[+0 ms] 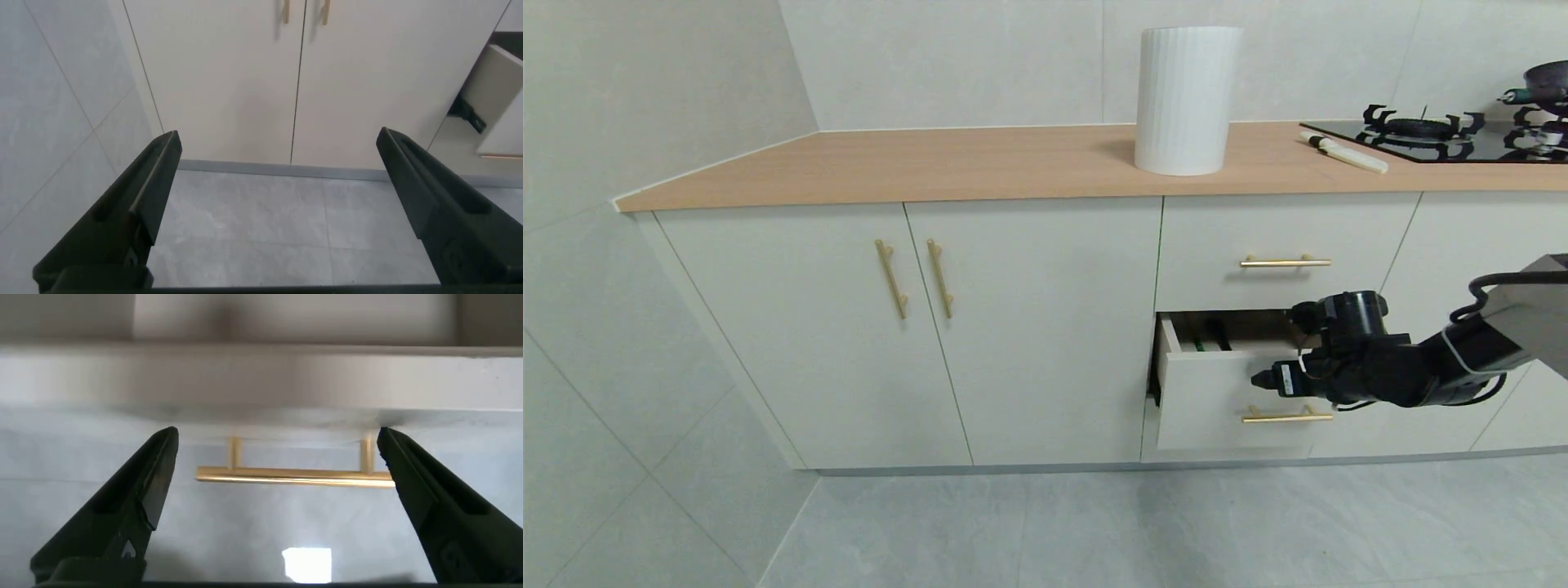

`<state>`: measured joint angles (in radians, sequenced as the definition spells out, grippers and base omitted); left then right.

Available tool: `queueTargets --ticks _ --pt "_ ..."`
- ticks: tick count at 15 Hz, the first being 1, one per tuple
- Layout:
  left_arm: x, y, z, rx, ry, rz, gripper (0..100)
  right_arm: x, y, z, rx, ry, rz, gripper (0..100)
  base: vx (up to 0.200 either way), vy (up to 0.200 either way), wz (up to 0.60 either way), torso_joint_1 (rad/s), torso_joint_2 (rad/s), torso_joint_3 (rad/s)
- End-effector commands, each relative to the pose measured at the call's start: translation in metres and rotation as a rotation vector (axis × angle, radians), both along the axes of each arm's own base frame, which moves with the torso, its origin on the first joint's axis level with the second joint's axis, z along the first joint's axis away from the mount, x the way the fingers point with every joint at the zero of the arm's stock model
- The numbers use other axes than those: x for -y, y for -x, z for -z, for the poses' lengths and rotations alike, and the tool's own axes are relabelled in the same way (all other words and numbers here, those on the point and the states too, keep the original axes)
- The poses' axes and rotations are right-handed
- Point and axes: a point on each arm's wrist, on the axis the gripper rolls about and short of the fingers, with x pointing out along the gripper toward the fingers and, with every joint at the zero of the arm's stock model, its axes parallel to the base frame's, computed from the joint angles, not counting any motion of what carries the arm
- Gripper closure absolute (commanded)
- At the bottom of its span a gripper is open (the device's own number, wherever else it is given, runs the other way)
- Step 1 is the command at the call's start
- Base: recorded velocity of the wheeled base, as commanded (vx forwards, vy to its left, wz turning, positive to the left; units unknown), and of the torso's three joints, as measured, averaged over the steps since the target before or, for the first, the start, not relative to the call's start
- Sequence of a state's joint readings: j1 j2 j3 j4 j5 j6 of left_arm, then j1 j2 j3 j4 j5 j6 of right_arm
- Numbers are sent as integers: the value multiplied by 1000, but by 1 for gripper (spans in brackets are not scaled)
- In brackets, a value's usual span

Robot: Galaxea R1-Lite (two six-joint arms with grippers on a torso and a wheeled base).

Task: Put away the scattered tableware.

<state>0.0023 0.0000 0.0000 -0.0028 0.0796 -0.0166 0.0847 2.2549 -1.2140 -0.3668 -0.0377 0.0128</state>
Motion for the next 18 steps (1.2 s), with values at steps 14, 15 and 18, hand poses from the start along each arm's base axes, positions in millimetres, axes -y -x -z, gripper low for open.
queueTargets --ticks 14,15,18 --pt "0 0 0 0 0 -1 0 1 -55 26 200 -174 128 0 0 0 0 0 0 0" --pt "0 0 0 0 0 -1 0 1 -57 29 217 -173 133 0 0 0 0 0 0 0" --pt "0 0 0 0 0 -1 0 -7 -60 33 255 -177 120 0 0 0 0 0 0 0"
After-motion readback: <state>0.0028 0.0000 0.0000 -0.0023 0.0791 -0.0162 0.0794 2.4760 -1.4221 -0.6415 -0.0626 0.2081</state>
